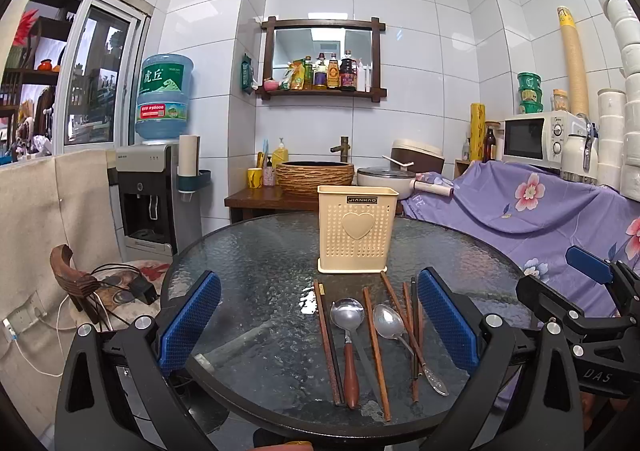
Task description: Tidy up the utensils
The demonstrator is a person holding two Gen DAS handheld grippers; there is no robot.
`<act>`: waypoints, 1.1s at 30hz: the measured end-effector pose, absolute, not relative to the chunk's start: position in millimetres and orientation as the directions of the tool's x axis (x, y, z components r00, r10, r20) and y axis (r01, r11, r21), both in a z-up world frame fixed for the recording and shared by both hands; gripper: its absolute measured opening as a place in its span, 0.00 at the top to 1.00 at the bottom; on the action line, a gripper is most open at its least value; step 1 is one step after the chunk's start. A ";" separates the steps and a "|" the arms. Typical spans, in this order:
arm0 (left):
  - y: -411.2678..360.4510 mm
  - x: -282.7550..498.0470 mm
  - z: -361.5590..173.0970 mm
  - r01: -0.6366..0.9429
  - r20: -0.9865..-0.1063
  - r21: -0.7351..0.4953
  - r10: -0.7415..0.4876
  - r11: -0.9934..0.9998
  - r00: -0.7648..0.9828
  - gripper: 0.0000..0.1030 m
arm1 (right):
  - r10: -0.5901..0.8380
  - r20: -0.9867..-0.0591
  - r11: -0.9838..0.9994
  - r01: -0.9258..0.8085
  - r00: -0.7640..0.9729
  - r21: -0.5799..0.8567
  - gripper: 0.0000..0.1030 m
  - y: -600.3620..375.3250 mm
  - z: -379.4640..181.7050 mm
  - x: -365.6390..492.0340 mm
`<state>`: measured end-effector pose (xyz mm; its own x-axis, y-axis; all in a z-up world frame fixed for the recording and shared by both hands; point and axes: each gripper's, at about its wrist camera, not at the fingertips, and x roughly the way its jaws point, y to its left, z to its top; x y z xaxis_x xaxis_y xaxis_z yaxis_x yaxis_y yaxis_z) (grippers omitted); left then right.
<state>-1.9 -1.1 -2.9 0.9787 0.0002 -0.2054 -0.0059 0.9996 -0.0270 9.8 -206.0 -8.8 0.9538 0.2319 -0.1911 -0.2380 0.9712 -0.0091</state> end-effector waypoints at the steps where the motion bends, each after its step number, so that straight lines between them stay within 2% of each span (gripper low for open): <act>1: -1.2 -1.6 -2.8 -0.006 -0.206 -0.027 0.000 1.000 0.979 0.06 | 0.232 -0.191 0.971 -0.238 0.954 -0.009 0.05 -206.0 -9.0 9.8; 33: 1.7 1.9 -9.4 -0.007 -0.206 -0.024 0.001 1.000 0.979 0.06 | 0.233 -0.194 0.971 -0.239 0.953 -0.008 0.05 -206.7 -8.9 8.9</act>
